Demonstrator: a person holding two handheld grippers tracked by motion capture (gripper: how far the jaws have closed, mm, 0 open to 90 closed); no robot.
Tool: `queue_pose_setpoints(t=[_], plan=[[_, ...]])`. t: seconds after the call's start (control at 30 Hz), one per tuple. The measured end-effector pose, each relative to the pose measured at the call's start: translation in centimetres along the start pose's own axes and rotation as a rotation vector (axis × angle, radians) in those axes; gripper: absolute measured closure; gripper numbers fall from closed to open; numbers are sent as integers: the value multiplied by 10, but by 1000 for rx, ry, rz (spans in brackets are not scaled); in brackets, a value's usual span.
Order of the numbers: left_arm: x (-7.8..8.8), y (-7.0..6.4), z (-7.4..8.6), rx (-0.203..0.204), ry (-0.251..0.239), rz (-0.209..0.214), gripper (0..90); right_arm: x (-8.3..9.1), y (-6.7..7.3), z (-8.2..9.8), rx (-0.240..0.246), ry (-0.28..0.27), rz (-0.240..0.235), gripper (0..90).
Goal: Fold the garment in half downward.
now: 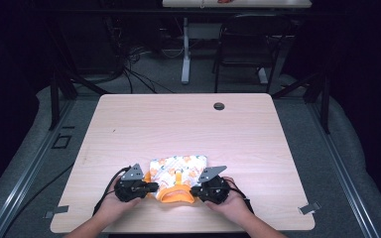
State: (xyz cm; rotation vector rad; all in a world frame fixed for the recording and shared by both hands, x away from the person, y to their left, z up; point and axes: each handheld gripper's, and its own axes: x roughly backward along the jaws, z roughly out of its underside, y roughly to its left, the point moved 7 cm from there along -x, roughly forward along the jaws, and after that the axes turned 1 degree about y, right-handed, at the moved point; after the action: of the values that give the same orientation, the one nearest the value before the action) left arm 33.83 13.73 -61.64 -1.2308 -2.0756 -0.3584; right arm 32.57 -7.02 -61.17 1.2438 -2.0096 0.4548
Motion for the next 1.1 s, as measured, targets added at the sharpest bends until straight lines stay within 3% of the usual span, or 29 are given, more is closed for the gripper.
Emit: queue_pose_setpoints(t=[0.8,1.1], plan=[[-3,4,4,36,-23,4,863,-3,-4,6,-27,-6,-2,840],[-3,5,5,74,-37,13,866,-2,-3,6,-40,-12,1,836]])
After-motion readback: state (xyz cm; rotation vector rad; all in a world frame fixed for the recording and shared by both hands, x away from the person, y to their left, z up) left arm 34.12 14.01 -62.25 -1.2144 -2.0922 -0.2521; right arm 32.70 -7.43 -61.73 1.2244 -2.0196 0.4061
